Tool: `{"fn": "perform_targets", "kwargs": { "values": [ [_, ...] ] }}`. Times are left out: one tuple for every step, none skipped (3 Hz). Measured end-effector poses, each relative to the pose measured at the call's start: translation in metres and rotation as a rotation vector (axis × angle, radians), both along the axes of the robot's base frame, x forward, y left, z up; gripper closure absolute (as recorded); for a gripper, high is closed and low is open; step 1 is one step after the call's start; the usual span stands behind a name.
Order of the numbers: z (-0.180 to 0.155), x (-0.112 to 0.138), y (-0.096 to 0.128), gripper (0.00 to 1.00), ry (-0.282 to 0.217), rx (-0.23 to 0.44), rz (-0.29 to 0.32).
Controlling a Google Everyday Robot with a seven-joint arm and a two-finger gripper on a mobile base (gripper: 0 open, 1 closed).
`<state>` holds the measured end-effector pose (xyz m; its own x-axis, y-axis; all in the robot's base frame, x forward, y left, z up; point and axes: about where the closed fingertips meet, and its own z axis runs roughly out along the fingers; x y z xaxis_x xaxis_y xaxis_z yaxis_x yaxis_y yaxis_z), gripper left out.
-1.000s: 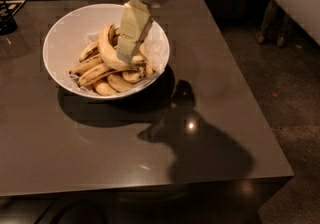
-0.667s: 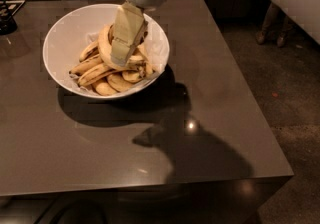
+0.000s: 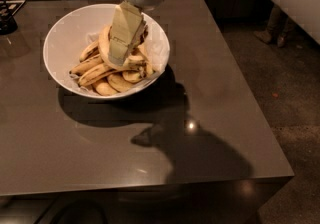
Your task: Pick banana from white bowl
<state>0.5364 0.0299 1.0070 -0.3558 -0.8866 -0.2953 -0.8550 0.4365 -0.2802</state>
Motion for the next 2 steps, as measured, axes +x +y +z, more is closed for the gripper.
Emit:
{"fn": "perform_targets", "kwargs": {
  "values": [
    [-0.007,0.002,0.028,0.0,0.027,-0.009,0.036],
    [-0.014,0.004,0.05,0.0,0.051,-0.02,0.066]
  ]
}}
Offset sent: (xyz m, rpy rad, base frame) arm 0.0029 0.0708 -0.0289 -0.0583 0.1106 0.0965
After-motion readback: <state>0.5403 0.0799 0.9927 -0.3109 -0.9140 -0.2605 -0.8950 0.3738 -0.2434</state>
